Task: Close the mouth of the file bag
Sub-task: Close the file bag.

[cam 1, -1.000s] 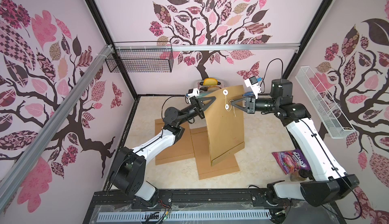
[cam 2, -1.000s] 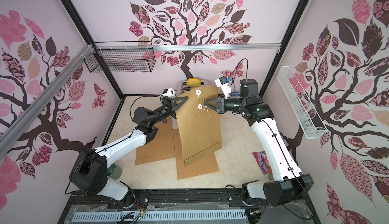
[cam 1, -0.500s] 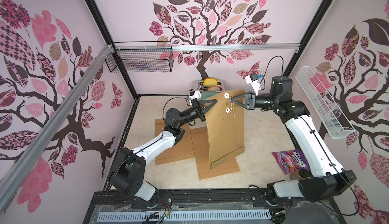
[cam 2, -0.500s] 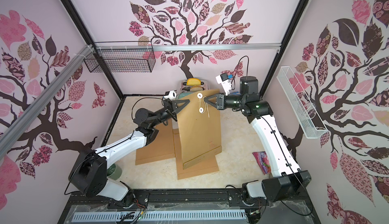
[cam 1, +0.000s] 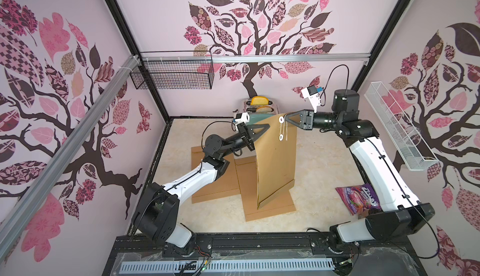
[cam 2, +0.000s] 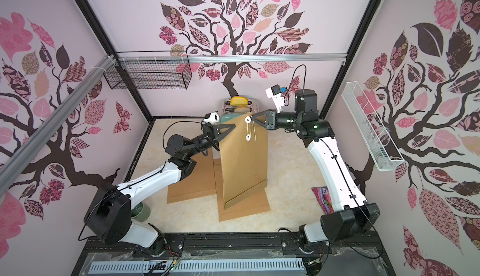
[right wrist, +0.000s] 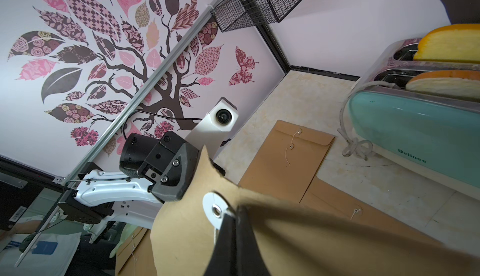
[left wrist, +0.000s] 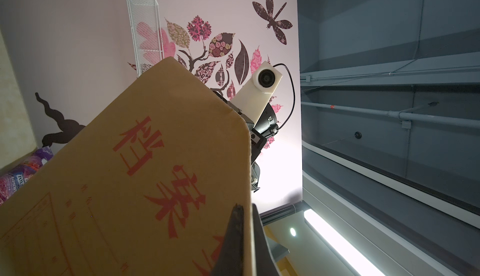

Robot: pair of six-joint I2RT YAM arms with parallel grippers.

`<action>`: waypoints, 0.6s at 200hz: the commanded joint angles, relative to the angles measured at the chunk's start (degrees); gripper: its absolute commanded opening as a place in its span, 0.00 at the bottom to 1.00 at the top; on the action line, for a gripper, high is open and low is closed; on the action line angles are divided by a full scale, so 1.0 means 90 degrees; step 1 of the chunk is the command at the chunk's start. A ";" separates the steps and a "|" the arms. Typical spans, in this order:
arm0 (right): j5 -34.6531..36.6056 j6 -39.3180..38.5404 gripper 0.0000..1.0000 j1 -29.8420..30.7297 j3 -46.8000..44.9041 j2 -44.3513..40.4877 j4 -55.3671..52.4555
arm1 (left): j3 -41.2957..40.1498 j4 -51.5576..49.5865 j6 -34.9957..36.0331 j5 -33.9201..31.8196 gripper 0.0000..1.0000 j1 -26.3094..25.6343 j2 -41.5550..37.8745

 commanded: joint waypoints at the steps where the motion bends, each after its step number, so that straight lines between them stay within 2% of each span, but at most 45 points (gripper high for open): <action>1: -0.0166 0.0220 0.00 0.0078 0.0094 -0.0058 0.0366 | -0.0056 -0.0049 0.0220 -0.0062 0.00 -0.0106 -0.0148; 48: -0.0211 0.0150 0.00 0.0325 -0.0075 -0.0098 0.0287 | 0.0045 0.0091 0.0183 -0.0192 0.00 -0.0196 0.0123; 90: -0.0214 -0.0242 0.00 0.0499 -0.0123 -0.0186 -0.0468 | 0.0250 -0.0058 0.0263 -0.0184 0.00 -0.0197 0.0235; 120: 0.0219 -0.0859 0.00 0.0501 -0.0117 -0.0373 -0.1296 | 0.0275 -0.0162 0.0341 -0.0226 0.00 -0.0199 0.0243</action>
